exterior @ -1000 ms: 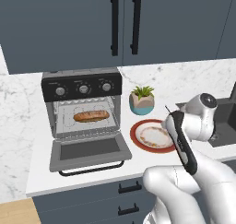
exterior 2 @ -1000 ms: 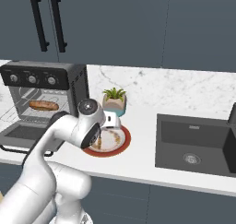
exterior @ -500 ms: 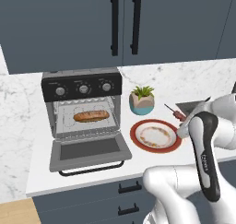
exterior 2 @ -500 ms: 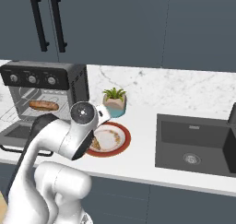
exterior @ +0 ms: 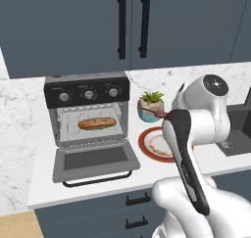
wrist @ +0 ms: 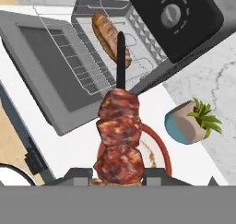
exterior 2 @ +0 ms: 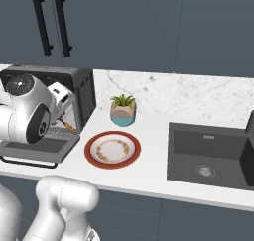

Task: Pick up the kebab skewer and baguette bread, and place them inside the toaster oven. Close the toaster oven door and start by setting the timer.

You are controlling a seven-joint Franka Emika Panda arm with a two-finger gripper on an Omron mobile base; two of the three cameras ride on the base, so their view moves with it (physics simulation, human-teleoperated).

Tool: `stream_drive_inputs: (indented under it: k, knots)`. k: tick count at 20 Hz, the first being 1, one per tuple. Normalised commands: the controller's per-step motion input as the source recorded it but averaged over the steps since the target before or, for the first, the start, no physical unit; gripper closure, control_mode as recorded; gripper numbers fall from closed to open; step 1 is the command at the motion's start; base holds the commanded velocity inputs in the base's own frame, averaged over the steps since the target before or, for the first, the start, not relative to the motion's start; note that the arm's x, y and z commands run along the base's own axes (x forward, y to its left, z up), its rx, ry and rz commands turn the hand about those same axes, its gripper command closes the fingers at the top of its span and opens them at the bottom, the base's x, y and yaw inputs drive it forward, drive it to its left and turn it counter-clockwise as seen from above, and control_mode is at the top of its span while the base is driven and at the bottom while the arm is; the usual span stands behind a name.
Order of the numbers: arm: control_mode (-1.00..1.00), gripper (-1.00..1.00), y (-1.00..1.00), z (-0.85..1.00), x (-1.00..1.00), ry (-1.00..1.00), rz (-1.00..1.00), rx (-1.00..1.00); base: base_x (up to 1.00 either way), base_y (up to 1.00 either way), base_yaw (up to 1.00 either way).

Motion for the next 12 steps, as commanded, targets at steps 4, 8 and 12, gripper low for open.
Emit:
stream_drive_inputs:
  k: [4,8,12]
  knots:
    - [-1.0,1.0,1.0,0.04,0.0,0.0,0.36,-0.31,0.0,0.0,0.0]
    - [-1.0,1.0,1.0,0.0,0.0,0.0,0.32,-0.27,0.0,0.0,0.0]
    - [-1.0,1.0,0.96,0.0,0.0,0.01,0.13,-0.11,0.0,0.0,0.0]
